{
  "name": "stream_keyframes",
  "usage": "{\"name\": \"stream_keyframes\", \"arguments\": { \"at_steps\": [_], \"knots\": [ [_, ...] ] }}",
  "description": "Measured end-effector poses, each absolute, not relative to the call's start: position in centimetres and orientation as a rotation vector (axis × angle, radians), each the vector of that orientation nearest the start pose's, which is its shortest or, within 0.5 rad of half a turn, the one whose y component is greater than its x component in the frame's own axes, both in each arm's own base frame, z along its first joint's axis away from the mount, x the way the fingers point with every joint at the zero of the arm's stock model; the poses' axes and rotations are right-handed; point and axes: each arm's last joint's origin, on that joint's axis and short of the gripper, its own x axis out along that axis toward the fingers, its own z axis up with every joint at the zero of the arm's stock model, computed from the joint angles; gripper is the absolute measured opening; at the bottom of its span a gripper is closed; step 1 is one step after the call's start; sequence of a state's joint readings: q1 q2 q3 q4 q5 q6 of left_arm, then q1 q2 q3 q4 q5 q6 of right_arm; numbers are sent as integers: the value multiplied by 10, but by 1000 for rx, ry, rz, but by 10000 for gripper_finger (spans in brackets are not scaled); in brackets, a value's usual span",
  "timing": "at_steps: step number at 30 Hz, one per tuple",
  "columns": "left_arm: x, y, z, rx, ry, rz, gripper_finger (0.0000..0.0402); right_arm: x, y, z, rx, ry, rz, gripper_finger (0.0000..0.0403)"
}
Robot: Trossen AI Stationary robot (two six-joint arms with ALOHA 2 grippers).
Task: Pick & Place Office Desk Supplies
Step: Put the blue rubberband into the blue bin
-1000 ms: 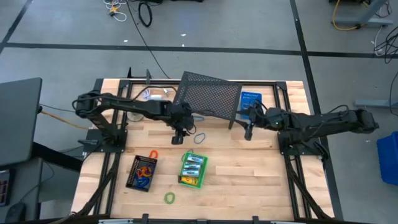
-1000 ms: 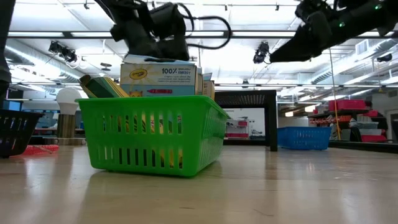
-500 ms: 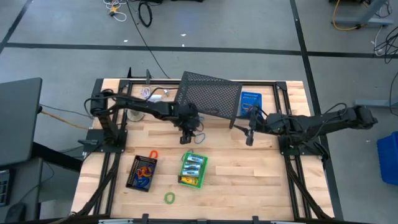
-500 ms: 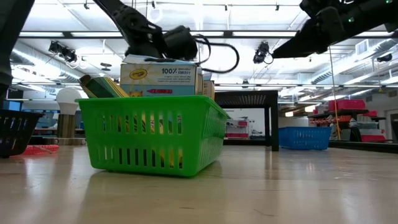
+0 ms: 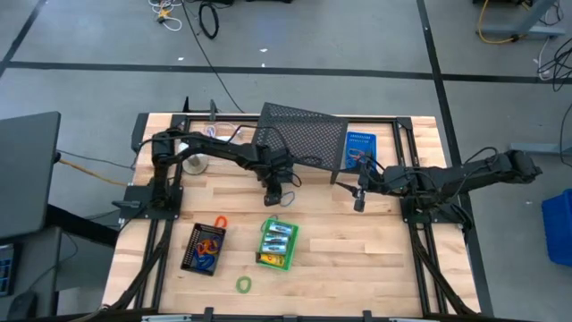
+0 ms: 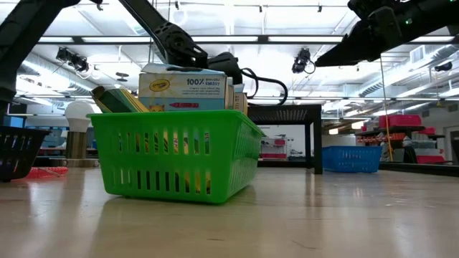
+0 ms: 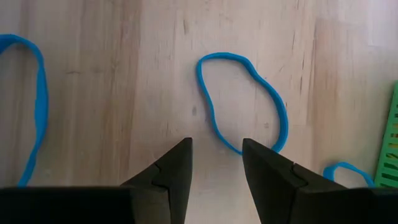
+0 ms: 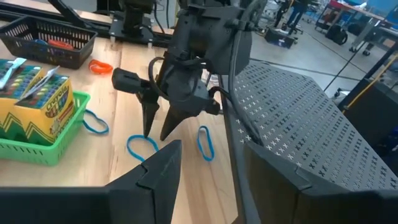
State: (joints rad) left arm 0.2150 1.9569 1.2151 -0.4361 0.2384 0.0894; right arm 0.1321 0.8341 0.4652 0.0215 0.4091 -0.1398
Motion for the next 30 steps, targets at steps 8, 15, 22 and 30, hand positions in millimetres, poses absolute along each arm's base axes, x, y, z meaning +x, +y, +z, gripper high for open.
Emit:
{"name": "stream_keyframes", "arguments": {
  "at_steps": [8, 15, 22, 30],
  "knots": [
    [372, 70, 136, -204, 1147, -68, 149, 181, 15, 235, -240, 354, -247, 180],
    [376, 62, 137, -224, 1126, -22, 149, 181, 15, 235, -239, 350, -251, 180],
    [379, 59, 137, -245, 1110, 32, 136, 181, 15, 235, -239, 349, -250, 180],
    [378, 59, 136, -220, 1124, 96, 40, 181, 15, 235, -239, 349, -250, 180]
  ]
}}
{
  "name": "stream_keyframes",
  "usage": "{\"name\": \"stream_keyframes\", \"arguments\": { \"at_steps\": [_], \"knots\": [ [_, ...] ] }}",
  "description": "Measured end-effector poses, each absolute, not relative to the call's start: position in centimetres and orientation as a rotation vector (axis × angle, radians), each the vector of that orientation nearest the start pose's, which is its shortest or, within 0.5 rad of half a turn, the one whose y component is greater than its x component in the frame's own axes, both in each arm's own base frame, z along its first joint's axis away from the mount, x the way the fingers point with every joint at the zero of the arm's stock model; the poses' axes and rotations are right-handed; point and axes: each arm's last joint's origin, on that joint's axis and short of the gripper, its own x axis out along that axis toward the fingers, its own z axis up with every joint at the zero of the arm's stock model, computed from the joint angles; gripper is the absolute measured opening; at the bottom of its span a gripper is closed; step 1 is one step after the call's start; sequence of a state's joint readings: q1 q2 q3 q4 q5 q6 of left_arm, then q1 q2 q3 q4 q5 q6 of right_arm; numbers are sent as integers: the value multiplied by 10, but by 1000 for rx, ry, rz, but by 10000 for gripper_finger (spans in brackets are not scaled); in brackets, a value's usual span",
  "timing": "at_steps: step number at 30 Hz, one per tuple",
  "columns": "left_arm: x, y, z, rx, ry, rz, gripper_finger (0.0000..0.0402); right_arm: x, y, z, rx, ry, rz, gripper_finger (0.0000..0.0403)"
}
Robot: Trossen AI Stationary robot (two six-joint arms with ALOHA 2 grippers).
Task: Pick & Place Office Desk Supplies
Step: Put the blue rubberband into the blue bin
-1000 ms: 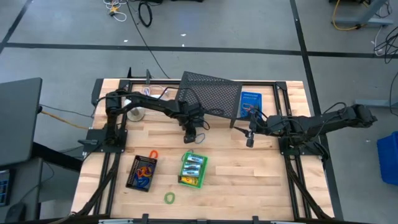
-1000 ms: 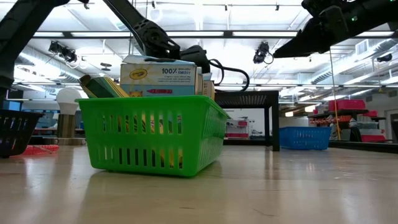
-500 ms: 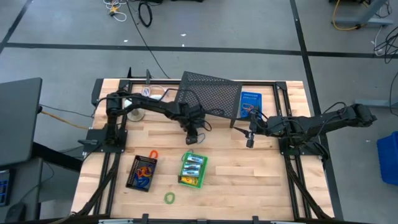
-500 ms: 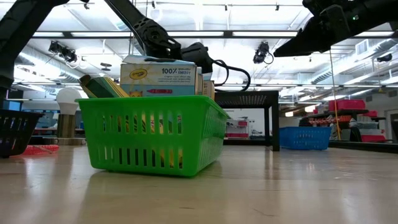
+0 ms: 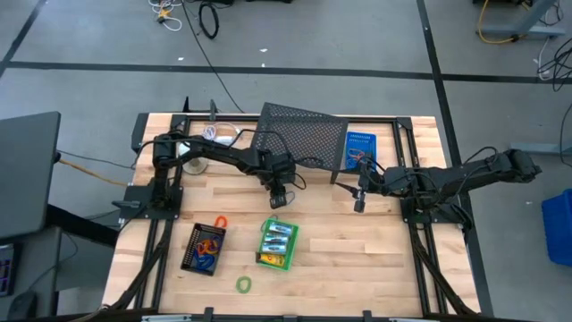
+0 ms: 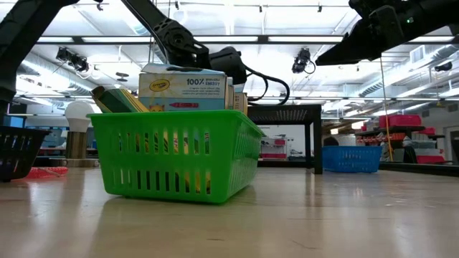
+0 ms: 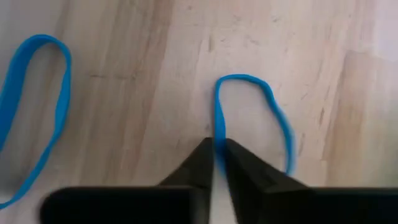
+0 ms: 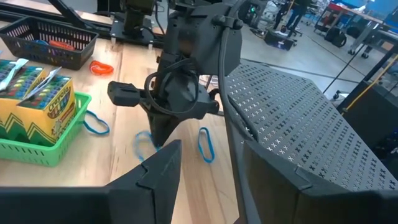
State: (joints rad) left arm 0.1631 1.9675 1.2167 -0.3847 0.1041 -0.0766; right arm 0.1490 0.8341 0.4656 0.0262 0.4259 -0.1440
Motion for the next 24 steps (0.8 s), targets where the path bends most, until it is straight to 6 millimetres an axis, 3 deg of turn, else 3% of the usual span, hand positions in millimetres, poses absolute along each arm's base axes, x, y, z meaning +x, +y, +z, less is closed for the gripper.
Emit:
{"name": "stream_keyframes", "arguments": {
  "at_steps": [3, 12, 24],
  "knots": [
    [378, 58, 136, -197, 1126, 102, 8, 181, 15, 235, -238, 347, -250, 180],
    [377, 52, 140, -156, 1138, 108, 3, 181, 15, 236, -237, 341, -250, 180],
    [365, 39, 189, -63, 1044, 143, 2, 182, 15, 237, -238, 334, -248, 180]
  ]
}}
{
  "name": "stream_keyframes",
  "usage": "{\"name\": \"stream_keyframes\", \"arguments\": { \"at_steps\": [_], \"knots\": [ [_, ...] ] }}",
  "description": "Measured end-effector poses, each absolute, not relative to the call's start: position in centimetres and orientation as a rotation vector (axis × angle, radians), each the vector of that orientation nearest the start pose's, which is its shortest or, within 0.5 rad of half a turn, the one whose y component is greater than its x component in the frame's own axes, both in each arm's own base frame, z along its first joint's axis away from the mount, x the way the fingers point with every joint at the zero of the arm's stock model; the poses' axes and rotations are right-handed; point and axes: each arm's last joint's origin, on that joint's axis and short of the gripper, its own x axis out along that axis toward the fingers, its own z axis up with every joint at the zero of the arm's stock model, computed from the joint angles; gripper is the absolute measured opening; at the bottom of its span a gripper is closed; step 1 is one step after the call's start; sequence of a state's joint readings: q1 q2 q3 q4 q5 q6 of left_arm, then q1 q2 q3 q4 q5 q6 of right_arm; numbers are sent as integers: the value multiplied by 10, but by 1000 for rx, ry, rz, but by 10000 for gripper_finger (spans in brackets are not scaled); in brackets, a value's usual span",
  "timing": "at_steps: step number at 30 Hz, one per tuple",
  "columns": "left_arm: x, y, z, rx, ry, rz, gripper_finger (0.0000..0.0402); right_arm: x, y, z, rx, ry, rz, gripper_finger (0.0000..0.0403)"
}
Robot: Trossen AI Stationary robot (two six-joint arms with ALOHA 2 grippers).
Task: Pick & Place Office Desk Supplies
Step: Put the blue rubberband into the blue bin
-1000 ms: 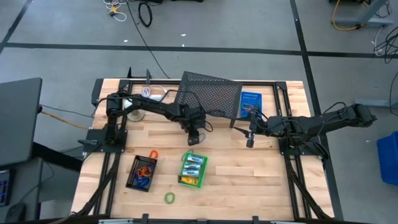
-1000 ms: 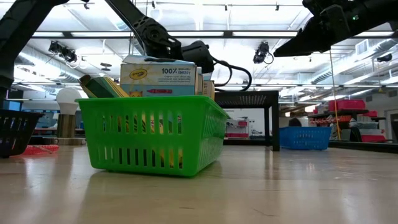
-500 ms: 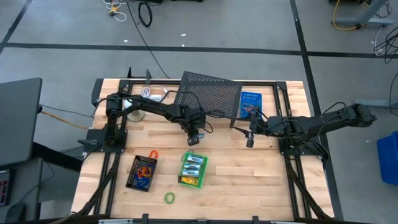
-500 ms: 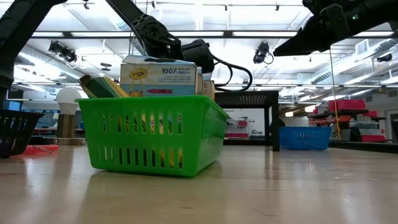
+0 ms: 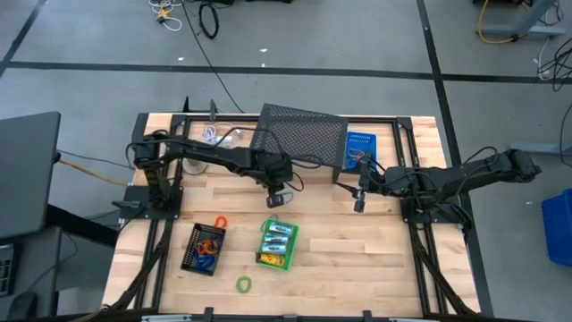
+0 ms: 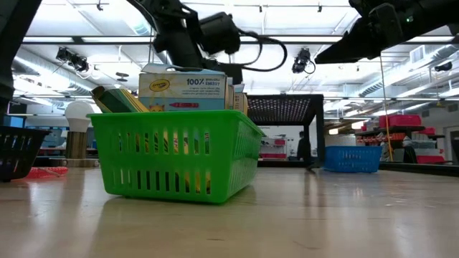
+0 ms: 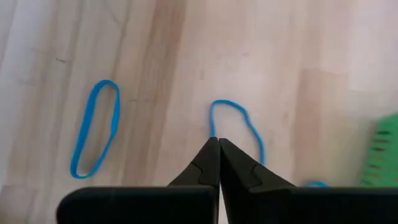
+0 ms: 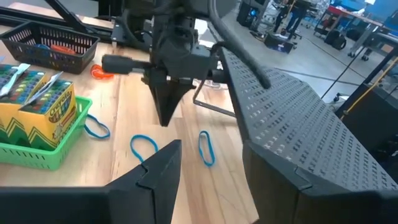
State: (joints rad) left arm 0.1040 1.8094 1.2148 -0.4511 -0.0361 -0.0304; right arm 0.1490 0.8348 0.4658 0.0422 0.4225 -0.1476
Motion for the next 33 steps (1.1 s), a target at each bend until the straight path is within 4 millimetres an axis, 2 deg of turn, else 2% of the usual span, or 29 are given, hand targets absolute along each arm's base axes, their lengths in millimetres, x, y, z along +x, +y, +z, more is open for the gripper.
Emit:
{"name": "stream_keyframes", "arguments": {
  "at_steps": [4, 7, 15, 23, 29, 33],
  "knots": [
    [366, 38, 188, -95, 1049, 102, 3, 182, 16, 237, -236, 333, -239, 180],
    [369, 40, 180, -116, 1060, 81, 20, 182, 16, 237, -235, 331, -238, 180],
    [372, 43, 158, -149, 1123, 96, 124, 182, 16, 237, -240, 335, -236, 180],
    [374, 43, 157, -168, 1104, 116, 218, 181, 16, 236, -247, 347, -235, 180],
    [377, 43, 153, -181, 1096, 99, 232, 181, 16, 235, -248, 351, -234, 180],
    [378, 44, 141, -177, 1132, 110, 232, 181, 16, 235, -250, 357, -233, 180]
  ]
}}
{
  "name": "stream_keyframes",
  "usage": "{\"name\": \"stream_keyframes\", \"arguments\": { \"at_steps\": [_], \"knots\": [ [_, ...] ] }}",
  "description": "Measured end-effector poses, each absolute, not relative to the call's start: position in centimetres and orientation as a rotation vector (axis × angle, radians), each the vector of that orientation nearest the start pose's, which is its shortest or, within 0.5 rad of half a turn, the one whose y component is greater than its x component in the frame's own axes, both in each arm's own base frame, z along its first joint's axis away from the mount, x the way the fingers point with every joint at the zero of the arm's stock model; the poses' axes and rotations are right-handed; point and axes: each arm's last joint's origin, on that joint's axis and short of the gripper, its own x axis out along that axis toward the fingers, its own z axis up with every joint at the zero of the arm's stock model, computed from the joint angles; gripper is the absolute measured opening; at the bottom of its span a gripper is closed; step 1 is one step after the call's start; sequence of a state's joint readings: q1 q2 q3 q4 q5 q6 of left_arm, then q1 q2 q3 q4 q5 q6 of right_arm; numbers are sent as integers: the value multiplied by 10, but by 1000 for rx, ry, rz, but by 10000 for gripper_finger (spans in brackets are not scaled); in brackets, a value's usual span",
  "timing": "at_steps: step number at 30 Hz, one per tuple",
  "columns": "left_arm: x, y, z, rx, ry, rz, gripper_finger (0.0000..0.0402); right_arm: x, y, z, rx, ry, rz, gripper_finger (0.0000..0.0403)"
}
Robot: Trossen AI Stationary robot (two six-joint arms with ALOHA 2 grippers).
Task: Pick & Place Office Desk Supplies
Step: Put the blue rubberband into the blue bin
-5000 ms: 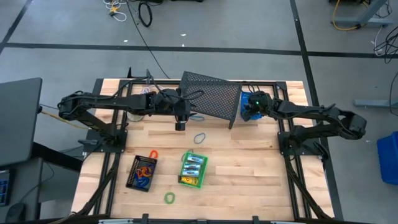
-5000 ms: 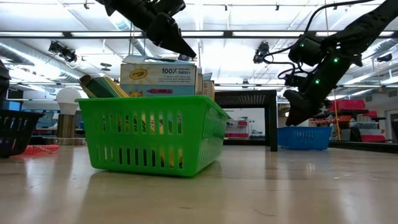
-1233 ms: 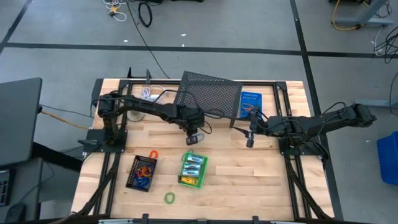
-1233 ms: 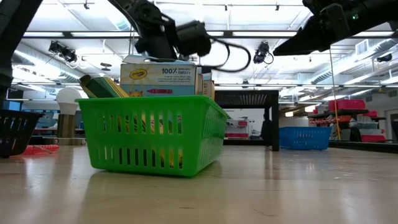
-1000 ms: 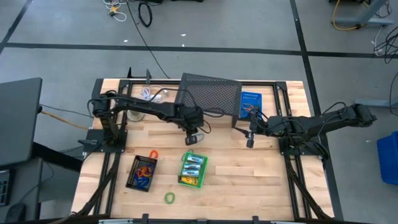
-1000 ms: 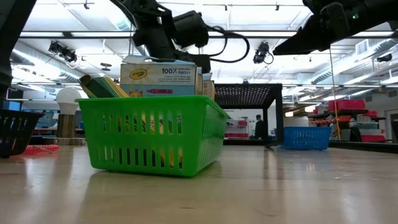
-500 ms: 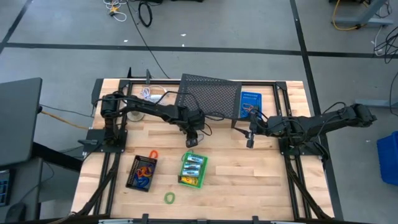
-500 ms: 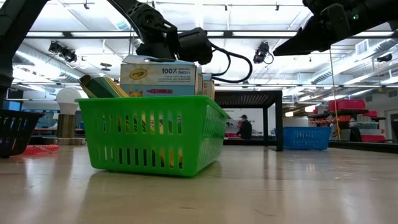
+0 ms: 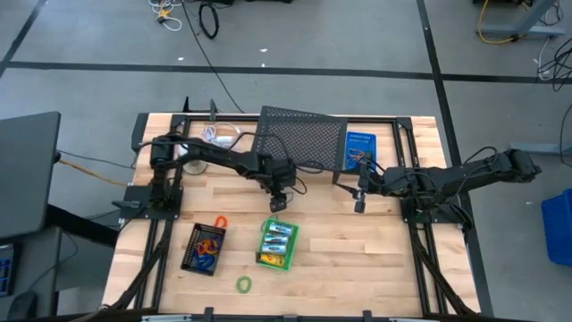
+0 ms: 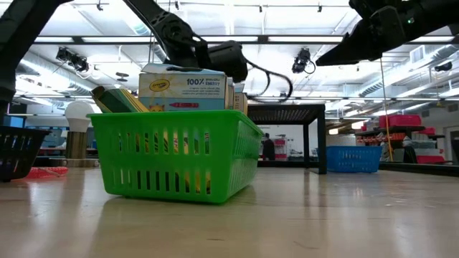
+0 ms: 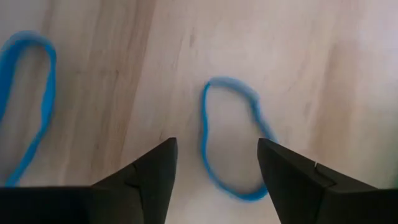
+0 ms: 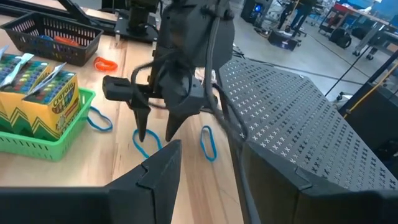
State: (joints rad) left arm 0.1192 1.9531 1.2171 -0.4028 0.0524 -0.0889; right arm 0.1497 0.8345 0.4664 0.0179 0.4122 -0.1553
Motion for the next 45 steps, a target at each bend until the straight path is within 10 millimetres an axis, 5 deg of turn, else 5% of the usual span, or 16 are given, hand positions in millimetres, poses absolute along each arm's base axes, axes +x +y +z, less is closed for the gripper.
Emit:
{"name": "stream_keyframes", "arguments": {
  "at_steps": [10, 21, 29, 45],
  "knots": [
    [380, 45, 131, -141, 1156, 163, 199, 181, 16, 234, -249, 366, -233, 180],
    [380, 44, 130, -164, 1154, 126, 13, 181, 16, 234, -252, 366, -233, 180],
    [380, 33, 132, -133, 1162, 125, 4, 181, 16, 234, -249, 366, -234, 180],
    [372, 2, 167, 13, 1089, 233, 1, 181, 15, 234, -244, 365, -235, 180]
  ]
}}
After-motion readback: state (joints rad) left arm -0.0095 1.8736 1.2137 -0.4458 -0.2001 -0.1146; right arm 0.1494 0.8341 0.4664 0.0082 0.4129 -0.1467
